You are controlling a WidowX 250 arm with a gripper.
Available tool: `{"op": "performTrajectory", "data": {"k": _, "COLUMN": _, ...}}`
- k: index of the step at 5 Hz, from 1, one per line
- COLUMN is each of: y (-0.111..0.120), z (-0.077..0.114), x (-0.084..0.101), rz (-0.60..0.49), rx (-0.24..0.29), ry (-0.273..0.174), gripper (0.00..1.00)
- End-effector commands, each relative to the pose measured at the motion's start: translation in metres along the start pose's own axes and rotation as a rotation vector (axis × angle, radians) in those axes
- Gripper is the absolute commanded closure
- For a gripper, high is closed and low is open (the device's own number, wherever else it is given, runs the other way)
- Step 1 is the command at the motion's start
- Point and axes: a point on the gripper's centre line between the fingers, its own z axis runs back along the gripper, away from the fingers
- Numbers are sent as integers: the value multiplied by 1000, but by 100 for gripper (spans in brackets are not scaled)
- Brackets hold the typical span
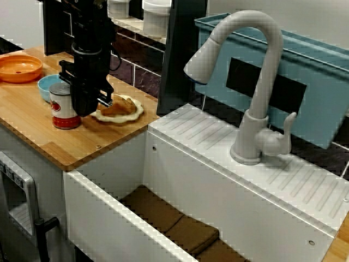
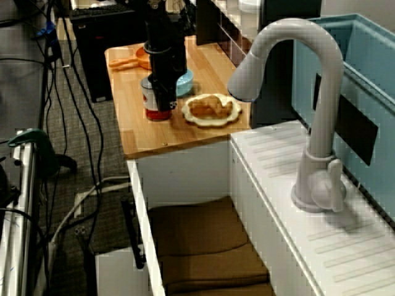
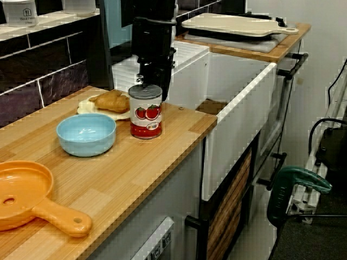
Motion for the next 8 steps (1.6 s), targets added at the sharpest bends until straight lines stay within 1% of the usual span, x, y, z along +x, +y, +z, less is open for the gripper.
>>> {"op": "performTrajectory", "data": {"k": 1, "y": 53, "z": 32, "x": 2, "rz": -12, "rx": 4, "ry": -25, "gripper": 100}}
{"op": "performTrajectory", "data": {"k": 2, "y": 79, "z": 30, "x": 0, "rz": 23, "rx": 5, "ry": -33, "gripper": 100}}
{"op": "performTrajectory", "data": {"k": 3, "y": 97, "z": 31, "x": -2, "rz": 49, "rx": -1, "ry": -43, "gripper": 100}}
{"op": "performTrajectory", "data": {"k": 4, "y": 122, "z": 33, "x": -4, "rz": 99, "rx": -11, "ry": -48, "gripper": 100}}
{"op": "performTrajectory", "data": {"k": 5, "y": 137, "z": 28, "x": -8, "rz": 130, "rx": -16, "ry": -50, "gripper": 100}}
{"op": "performTrajectory", "data": {"k": 6, "y": 145, "z": 15, "x": -17, "rz": 146, "rx": -2, "ry": -55, "gripper": 100}}
{"op": "performTrajectory", "data": {"k": 7, "y": 145, "z": -1, "x": -22, "rz": 160, "rx": 9, "ry": -28, "gripper": 100}}
{"op": "performTrajectory", "data": {"k": 8, "y": 144, "z": -2, "x": -17, "rz": 156, "rx": 18, "ry": -19, "gripper": 100}}
